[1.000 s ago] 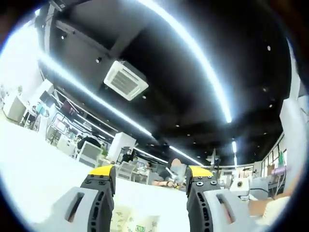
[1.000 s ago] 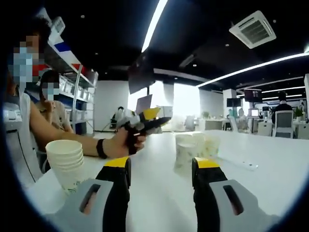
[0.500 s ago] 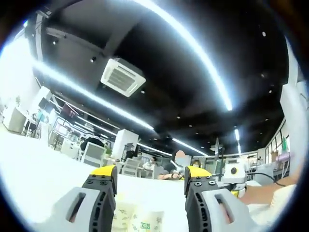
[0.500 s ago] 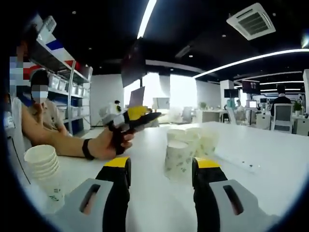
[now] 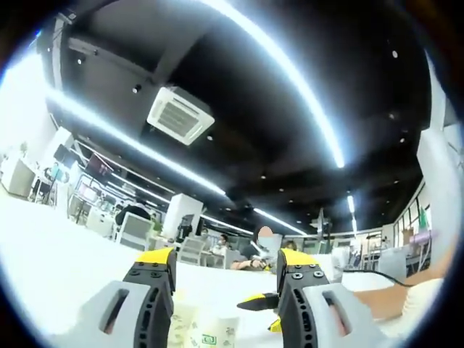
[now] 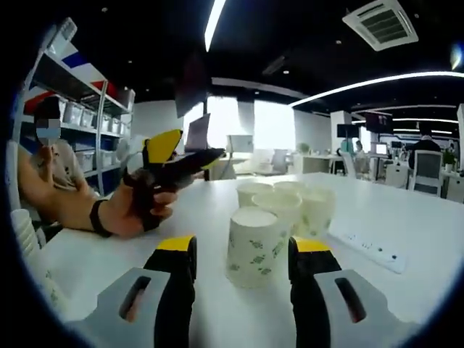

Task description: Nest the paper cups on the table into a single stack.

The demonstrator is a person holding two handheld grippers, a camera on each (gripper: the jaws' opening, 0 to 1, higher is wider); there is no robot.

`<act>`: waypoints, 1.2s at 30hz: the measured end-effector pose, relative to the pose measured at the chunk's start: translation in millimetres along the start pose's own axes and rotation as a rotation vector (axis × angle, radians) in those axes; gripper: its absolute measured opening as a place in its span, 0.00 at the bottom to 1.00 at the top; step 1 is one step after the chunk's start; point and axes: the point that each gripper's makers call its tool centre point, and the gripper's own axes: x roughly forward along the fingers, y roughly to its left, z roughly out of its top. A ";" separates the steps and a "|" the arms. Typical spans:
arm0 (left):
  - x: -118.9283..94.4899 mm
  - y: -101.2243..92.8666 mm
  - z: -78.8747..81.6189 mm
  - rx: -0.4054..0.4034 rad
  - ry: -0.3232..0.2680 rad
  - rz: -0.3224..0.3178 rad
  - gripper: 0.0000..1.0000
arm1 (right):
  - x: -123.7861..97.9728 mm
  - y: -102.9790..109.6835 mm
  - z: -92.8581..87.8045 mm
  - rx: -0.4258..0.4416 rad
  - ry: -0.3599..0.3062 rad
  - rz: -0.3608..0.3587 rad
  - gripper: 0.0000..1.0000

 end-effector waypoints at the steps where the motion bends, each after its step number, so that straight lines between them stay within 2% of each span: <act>1: 0.5 0.8 0.2 -0.003 0.000 0.001 0.60 | 1.6 -1.0 0.1 -0.002 0.002 -0.001 0.53; 6: -7.3 -12.0 0.0 -0.009 -0.007 0.008 0.60 | 13.1 -10.0 -3.2 -0.035 0.035 -0.005 0.52; 10: -8.7 -14.8 -3.1 -0.010 0.000 0.009 0.59 | 20.6 -15.9 -0.7 -0.030 0.026 -0.010 0.51; 11: -7.2 -8.9 -2.9 -0.013 0.002 0.009 0.59 | 22.4 -17.4 0.4 -0.029 0.020 -0.009 0.50; 18: -5.8 -4.9 -3.6 -0.011 0.010 0.002 0.59 | 30.8 -22.8 2.1 0.009 -0.017 -0.003 0.49; 23: -4.5 -2.6 -5.5 -0.014 0.014 0.003 0.59 | 37.0 -20.2 -2.6 -0.004 0.007 0.008 0.49; 28: -2.1 0.1 -7.6 -0.011 0.022 -0.001 0.59 | 37.0 -23.3 -2.6 -0.037 0.022 -0.004 0.46; 33: -1.6 -2.6 -9.2 -0.013 0.024 -0.004 0.59 | 35.3 -21.2 -3.3 -0.042 0.030 0.003 0.38; 36: -1.2 -3.5 -9.6 -0.010 0.024 -0.005 0.59 | 31.2 -20.1 -3.2 -0.034 0.025 0.003 0.37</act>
